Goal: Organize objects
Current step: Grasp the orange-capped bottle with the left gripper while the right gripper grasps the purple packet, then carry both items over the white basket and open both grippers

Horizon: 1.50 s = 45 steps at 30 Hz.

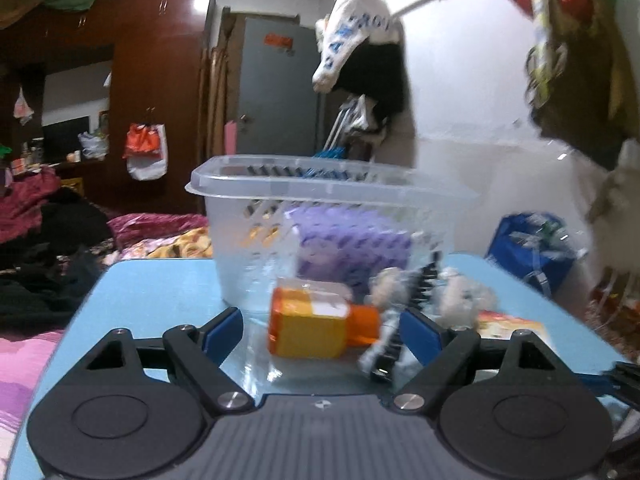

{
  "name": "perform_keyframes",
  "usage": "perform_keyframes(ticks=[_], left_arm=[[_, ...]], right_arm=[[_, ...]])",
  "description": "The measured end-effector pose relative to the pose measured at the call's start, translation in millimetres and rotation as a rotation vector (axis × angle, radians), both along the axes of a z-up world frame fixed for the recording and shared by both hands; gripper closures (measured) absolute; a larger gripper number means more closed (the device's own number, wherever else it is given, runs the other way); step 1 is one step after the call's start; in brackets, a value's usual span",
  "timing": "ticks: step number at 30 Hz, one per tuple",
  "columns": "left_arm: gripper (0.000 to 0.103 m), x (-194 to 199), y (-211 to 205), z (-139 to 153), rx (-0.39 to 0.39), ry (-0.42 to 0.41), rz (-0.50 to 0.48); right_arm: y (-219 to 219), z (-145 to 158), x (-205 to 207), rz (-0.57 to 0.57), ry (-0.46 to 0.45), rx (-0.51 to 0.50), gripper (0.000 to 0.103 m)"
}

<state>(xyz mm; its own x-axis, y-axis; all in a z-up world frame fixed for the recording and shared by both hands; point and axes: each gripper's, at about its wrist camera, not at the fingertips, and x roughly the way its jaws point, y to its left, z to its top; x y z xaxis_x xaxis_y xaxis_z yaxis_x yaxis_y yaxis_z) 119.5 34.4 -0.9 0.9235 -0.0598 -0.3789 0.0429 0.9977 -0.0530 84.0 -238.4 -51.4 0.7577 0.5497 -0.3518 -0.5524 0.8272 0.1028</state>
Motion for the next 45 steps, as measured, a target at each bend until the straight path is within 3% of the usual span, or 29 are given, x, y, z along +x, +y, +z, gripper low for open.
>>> perform_keyframes(ticks=[2,5,11,15,17,21,25,32,38,45], left_arm=[[0.014,14,-2,0,0.017,0.037,0.015],[0.014,32,-6,-3,0.049,0.093,0.018],[0.014,52,-4,-14,-0.005,0.155,0.019],[0.014,62,-14,-17,0.024,0.178,0.014],[0.014,62,-17,-17,0.029,0.171,0.017],[0.028,50,-18,-15,0.029,0.143,0.015],[0.028,33,-12,-13,0.03,0.106,0.017],[0.028,9,19,-8,-0.035,0.045,0.076],[0.028,-3,28,-1,-0.07,0.011,0.062],[0.028,-3,23,26,-0.108,-0.045,0.007]], right_arm=[[1,-1,0,-0.022,-0.014,-0.019,0.03],[-2,-1,-1,-0.013,-0.014,-0.023,0.032],[-12,3,-2,-0.005,-0.01,-0.03,0.033],[-17,6,-2,-0.001,-0.014,-0.019,0.033],[-17,7,-2,0.004,-0.016,-0.021,0.033],[-18,6,-4,0.01,-0.018,-0.026,0.034],[-21,8,-6,0.012,-0.022,-0.031,0.034],[-35,19,-18,0.04,-0.026,-0.06,0.034],[-57,30,-27,0.057,-0.016,-0.058,0.034],[-56,58,-23,0.033,-0.095,-0.042,0.034]])
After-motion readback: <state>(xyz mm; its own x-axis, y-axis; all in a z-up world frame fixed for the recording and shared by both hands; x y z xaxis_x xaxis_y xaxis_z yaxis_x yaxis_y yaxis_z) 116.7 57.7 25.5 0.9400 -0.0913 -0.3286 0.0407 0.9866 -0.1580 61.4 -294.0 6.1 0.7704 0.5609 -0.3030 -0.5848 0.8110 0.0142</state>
